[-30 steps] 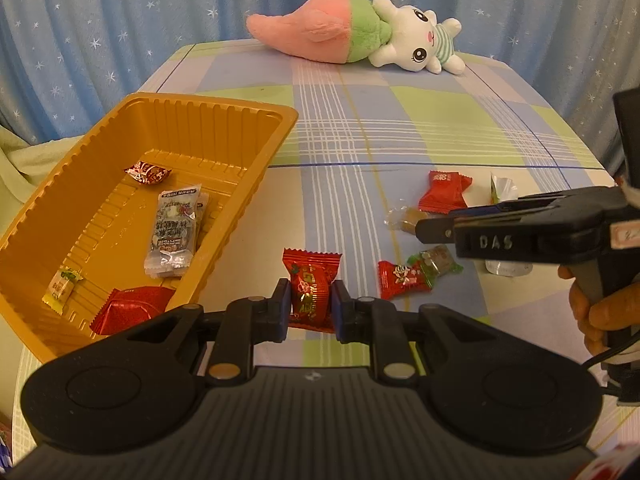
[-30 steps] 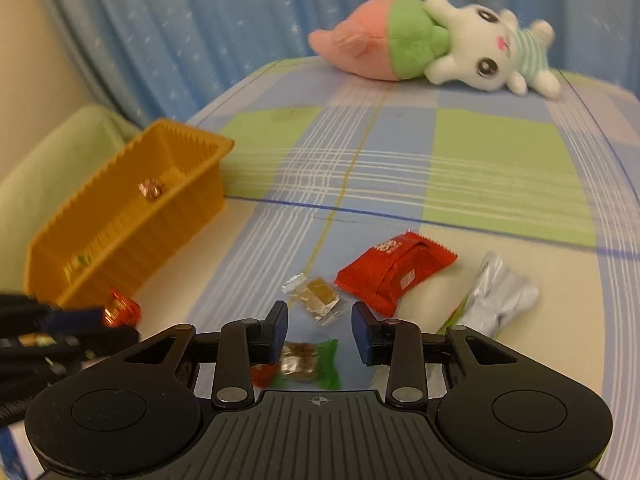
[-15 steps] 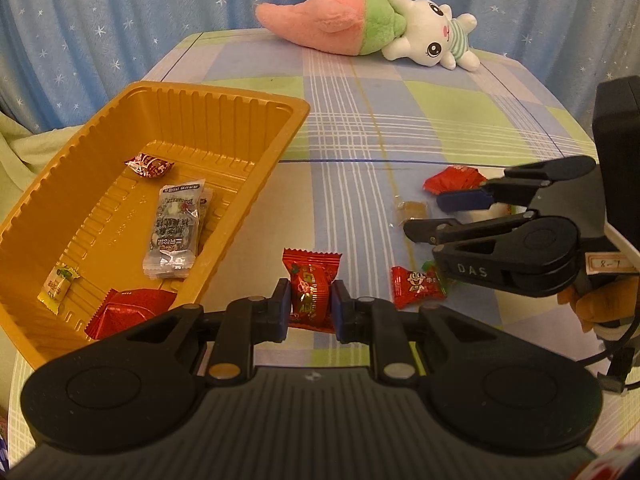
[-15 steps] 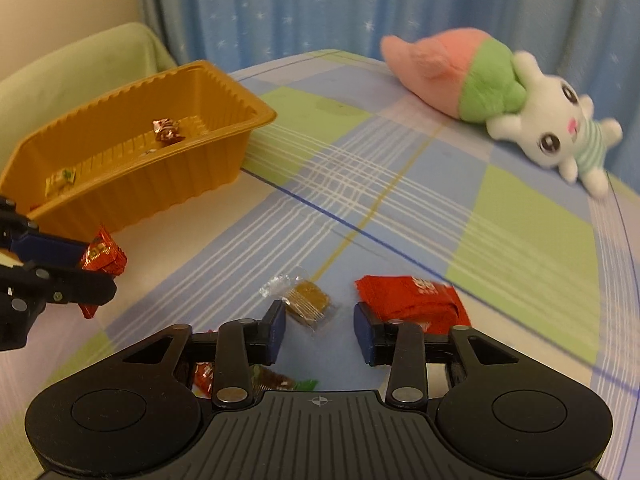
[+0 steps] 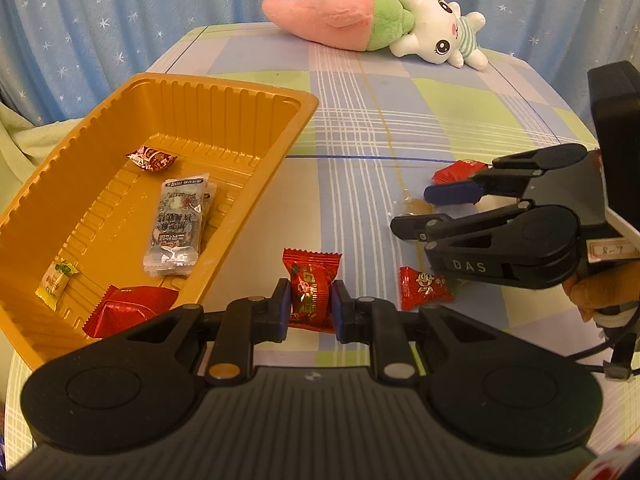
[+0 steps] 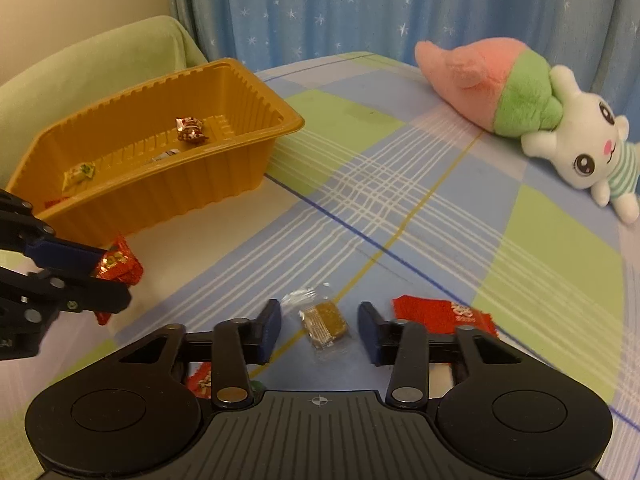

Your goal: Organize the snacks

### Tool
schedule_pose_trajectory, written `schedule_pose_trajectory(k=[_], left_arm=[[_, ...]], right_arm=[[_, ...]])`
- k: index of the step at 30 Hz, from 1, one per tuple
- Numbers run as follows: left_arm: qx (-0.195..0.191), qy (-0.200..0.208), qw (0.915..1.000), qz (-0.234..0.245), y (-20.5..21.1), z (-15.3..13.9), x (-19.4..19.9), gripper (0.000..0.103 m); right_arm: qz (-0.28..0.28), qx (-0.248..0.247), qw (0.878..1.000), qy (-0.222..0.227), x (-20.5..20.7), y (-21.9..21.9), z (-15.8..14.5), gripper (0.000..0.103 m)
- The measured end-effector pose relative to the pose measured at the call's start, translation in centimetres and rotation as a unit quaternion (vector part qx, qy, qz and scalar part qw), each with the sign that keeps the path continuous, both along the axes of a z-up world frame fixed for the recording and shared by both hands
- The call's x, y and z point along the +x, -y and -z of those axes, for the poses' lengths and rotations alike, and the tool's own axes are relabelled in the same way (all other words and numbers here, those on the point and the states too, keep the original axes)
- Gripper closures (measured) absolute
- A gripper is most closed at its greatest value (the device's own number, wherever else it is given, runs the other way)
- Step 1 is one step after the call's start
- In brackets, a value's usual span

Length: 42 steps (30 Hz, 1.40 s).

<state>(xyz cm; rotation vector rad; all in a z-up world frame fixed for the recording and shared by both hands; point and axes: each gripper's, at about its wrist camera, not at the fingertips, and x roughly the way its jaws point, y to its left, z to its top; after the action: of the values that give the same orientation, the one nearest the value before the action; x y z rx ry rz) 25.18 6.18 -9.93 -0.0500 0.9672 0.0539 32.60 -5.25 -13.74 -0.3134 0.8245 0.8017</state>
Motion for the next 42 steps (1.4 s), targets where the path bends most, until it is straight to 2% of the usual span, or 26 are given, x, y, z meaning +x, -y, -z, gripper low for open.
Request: schedule_pose_trajectory(k=[3,12,27,35,42], left_arm=[[0.000,0.001,1.0000,0.001,0.0,-0.1,0.0,0.084],[0.002,0.009,0.9999,0.005,0.1,-0.6,-0.4,0.084],[-0.009,0.043,0.9990,0.008,-0.1,-3.4,-2.8,0.084],[-0.016,0.055,0.9984,0.002,-2.2,-5.3,-5.7,0.084],[-0.014,0.063,0.9979,-0.006,-5.7,-6.8,-8.2,0.084]], right_arm=[[-0.006,0.000,1.000,-0.001,-0.5,-0.1,-0.1,0.079],[0.025,0.007,0.999,-0.019,-1.3,0.4,-0.7,0.081],[0.051,0.063,0.997,-0.016,-4.6,1.6,-5.9,0.081],[0.057,0.092,0.993,-0.038,-7.8,0.7,-8.1,0.081],[0.054,0.119,0.989,-0.064,-10.4,-2.0,-9.6,0.081]])
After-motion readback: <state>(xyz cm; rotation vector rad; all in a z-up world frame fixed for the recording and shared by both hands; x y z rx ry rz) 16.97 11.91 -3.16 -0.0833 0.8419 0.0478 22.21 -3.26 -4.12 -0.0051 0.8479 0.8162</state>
